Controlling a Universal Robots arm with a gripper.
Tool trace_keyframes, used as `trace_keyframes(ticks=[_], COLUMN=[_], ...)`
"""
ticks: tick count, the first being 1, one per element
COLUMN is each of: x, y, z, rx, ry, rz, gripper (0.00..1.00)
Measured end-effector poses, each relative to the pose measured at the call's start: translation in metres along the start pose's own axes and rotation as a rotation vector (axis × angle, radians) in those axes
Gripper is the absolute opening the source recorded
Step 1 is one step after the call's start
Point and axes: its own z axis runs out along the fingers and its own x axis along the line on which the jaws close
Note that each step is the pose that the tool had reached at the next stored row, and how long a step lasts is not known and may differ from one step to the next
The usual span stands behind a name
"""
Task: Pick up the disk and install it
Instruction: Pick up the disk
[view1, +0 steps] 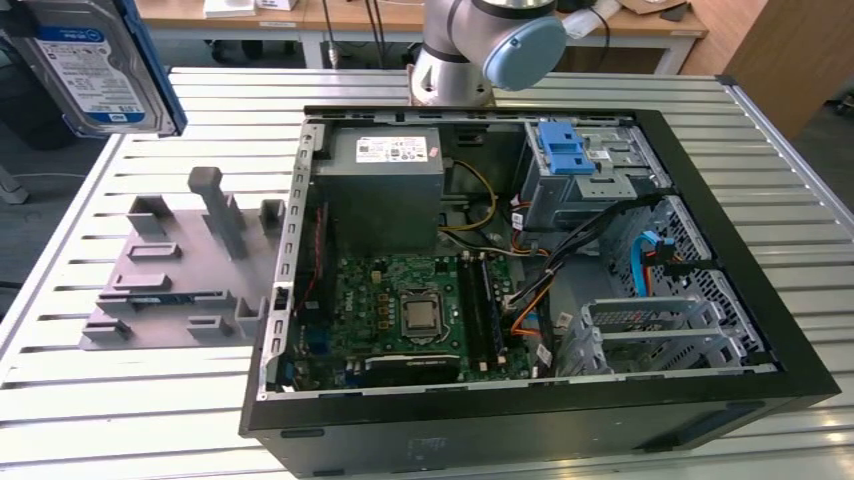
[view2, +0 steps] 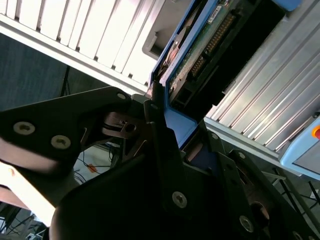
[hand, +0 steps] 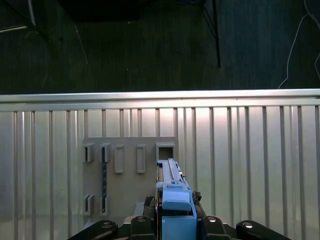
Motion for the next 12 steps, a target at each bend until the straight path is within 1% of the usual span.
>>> trace_keyframes(ticks=[12], x=[-0.0001], y=[0.0002], z=[-0.0156], rx=[-0.0001], ry=[0.0], rz=[0.0], gripper=[0.36])
